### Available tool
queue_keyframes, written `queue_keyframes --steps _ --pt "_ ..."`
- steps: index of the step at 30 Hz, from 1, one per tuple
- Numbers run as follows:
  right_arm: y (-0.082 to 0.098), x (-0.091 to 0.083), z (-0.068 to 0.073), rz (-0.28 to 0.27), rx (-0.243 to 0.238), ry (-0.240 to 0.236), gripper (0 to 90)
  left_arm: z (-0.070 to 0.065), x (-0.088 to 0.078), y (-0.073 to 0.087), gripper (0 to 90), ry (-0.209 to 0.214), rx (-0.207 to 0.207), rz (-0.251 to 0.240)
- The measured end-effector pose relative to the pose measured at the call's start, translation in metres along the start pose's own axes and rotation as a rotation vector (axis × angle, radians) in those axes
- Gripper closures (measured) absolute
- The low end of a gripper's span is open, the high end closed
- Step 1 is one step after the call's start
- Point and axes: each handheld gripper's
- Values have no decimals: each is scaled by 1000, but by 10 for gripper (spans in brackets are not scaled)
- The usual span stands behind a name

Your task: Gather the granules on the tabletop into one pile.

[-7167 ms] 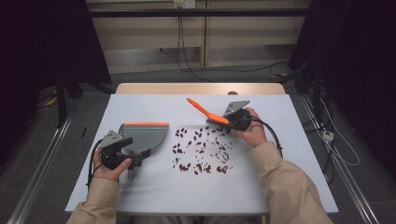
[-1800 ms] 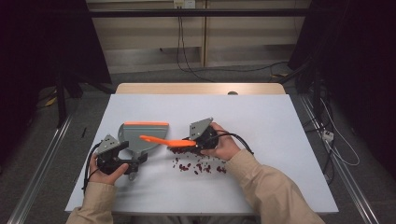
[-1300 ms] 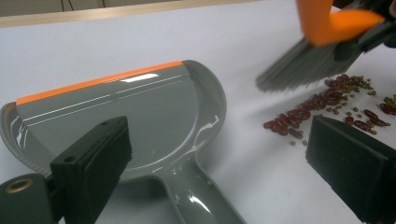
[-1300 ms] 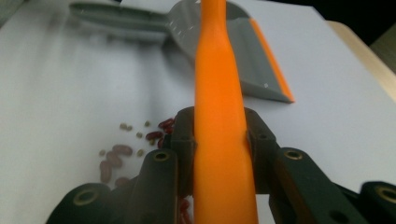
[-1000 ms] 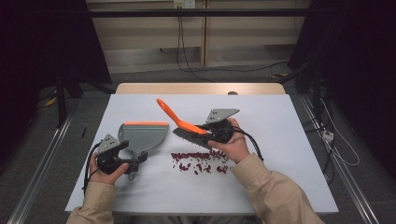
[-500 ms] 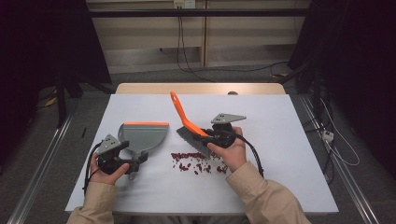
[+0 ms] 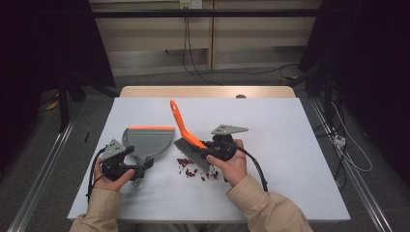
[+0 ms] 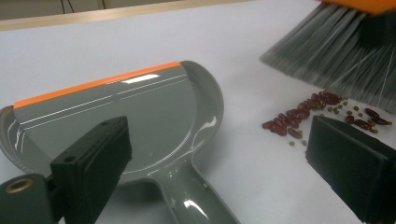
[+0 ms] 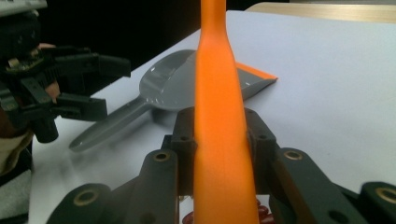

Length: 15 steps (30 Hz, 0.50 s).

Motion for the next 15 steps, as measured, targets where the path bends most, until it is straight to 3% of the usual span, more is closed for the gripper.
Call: queue_keyframes --steps 5,15 --pt "2 7 10 18 -16 -26 711 0 0 0 68 -2 0 -2" --pt "7 20 23 46 30 -61 711 1 -1 0 68 -5 0 -4"
Point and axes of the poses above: each handheld gripper's, and its own axes: x roughly forward along the jaws, y roughly out of its underside, z roughly to its left, and after that the axes turned 8 degrees about -x, right-handed
